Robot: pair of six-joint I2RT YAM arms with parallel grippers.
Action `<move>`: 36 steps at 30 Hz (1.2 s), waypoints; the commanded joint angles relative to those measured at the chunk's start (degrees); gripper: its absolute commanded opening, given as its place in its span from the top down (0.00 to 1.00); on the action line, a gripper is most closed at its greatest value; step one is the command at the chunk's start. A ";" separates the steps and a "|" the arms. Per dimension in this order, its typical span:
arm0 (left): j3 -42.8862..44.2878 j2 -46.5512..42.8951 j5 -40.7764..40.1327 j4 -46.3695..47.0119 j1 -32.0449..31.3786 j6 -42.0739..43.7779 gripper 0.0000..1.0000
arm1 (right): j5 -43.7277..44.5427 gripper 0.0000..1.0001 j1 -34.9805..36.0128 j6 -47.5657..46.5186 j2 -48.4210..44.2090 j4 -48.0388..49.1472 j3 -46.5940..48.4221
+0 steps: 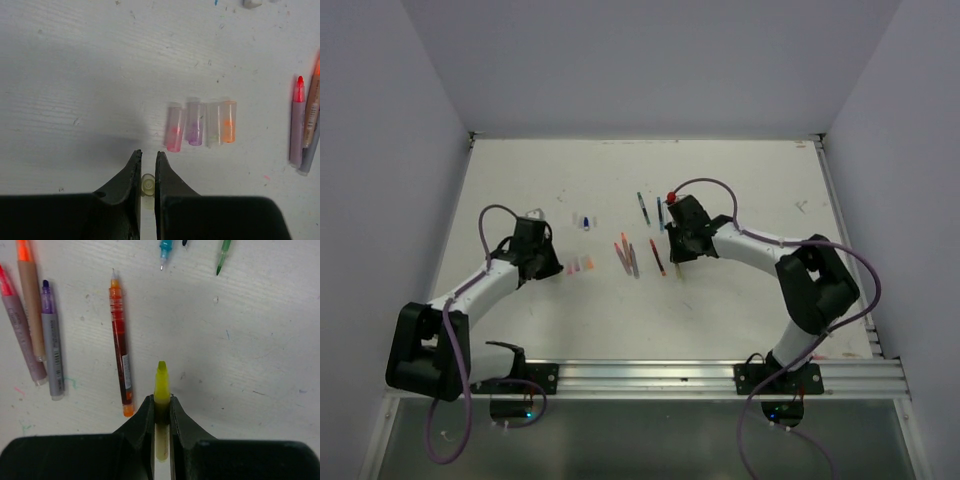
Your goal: Open the pen caps
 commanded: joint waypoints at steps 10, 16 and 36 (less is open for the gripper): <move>-3.16 4.41 -1.22 5.82 0.39 -0.40 0.94 | -3.71 0.91 -1.47 -1.23 6.99 2.69 3.52; -3.25 7.75 -0.79 8.20 0.39 -0.06 0.84 | -3.71 0.80 -1.47 -0.53 7.78 2.78 3.69; -4.75 0.91 -1.31 6.54 0.39 -1.46 0.57 | 7.00 0.59 -2.08 3.68 -10.40 -4.76 1.06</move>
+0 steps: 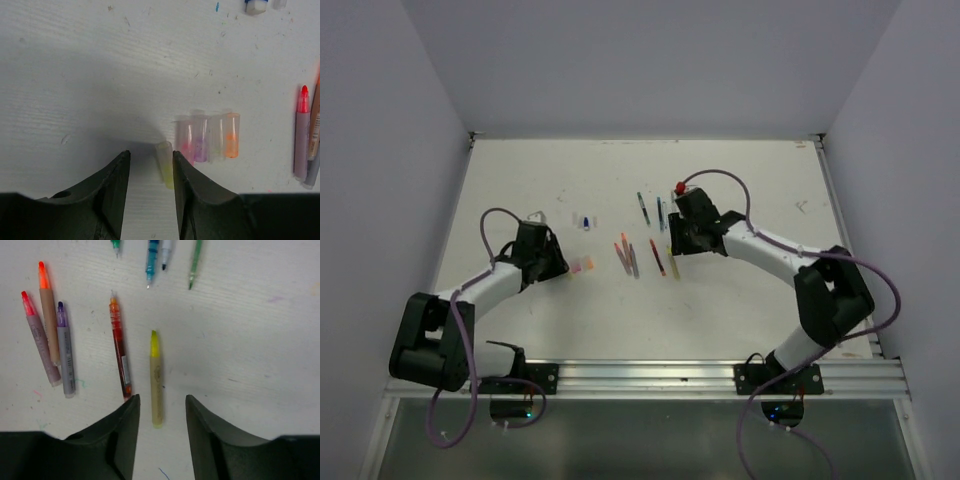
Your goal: Open the pen caps
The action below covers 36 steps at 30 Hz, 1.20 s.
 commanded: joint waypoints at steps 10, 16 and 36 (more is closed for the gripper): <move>0.31 -12.61 0.25 -5.33 -1.52 -1.49 0.52 | 8.66 0.29 -15.53 15.24 -27.03 -27.08 -5.29; 1.09 -15.95 -0.80 -6.29 -8.46 -3.07 0.46 | 17.17 0.30 -20.01 29.21 -33.52 -43.07 -7.15; 5.13 -12.62 6.93 -4.09 -19.36 -3.78 0.44 | 18.22 0.19 -43.39 45.49 -42.17 -45.30 -24.21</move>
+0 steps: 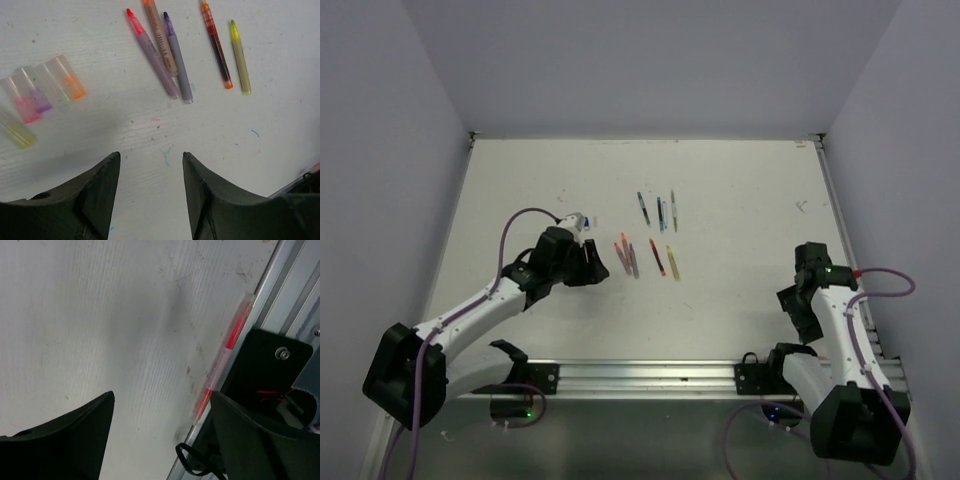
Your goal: Open the pen caps
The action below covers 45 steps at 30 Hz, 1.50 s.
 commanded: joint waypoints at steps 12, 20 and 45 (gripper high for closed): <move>10.88 5.79 -1.78 -4.01 -3.64 2.45 0.43 | -0.95 0.21 -16.32 0.11 -0.13 1.44 1.18; 10.88 6.50 1.03 -1.91 -4.60 3.68 0.41 | -4.83 0.24 -16.76 5.73 -7.67 5.30 -5.94; 33.09 37.92 25.91 21.13 -23.85 13.43 0.85 | -31.27 0.33 -16.85 -32.49 -3.55 15.15 18.40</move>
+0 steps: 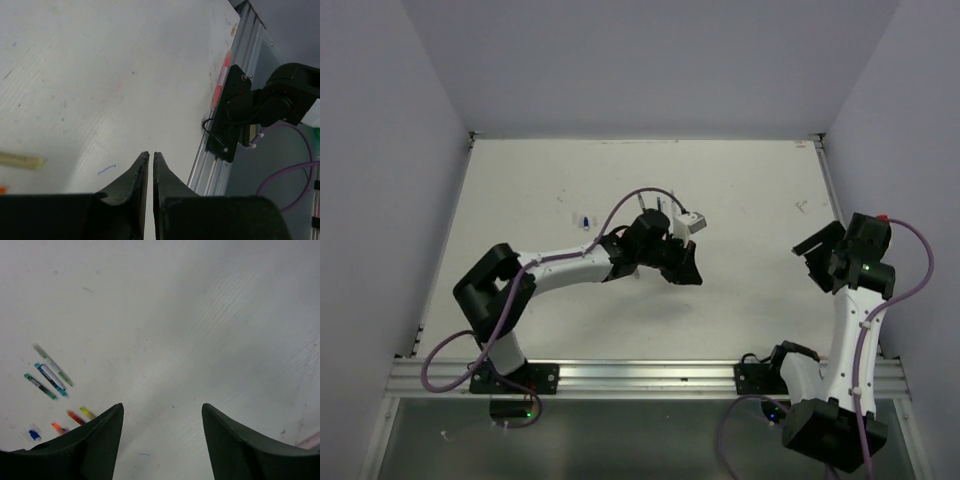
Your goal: Open the pen caps
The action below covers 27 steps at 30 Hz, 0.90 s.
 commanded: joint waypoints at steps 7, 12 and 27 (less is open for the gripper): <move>24.06 21.90 6.05 -1.67 -9.74 5.42 1.00 | -11.38 0.32 -0.33 -5.57 -1.32 0.25 6.62; 29.34 28.76 10.79 -0.01 -12.56 4.20 1.00 | -14.10 0.32 -0.33 -3.63 -0.54 1.92 7.41; 46.57 44.15 20.19 0.07 -18.80 -3.27 1.00 | -19.81 0.30 -0.33 -2.66 0.69 2.46 10.39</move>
